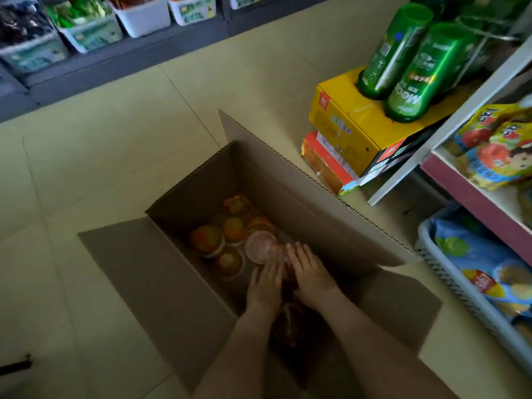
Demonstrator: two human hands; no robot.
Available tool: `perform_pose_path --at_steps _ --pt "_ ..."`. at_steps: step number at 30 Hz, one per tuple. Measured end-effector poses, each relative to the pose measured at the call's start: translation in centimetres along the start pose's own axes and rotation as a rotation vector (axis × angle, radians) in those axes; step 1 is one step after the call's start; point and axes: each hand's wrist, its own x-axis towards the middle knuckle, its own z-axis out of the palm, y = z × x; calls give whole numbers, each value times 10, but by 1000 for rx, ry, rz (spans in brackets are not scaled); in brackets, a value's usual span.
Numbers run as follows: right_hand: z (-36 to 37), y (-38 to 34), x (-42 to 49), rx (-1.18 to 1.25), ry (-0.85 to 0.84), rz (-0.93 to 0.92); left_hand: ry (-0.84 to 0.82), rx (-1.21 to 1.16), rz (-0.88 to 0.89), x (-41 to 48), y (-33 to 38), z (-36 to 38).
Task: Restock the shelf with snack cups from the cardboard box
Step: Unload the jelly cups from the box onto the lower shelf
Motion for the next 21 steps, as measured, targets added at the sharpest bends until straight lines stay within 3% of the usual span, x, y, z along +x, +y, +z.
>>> perform_pose_path --at_steps 6,9,13,15,21 --pt "54 1 48 49 -118 136 -105 109 -46 29 1 22" --pt "59 0 65 133 -53 156 -117 144 -93 35 -3 25" --pt "59 -4 71 34 135 138 -62 155 -84 35 -7 19" --pt "52 -12 61 45 121 119 -8 145 -66 29 -5 11" --pt "-6 -47 0 106 313 92 104 71 -25 -35 1 -43"
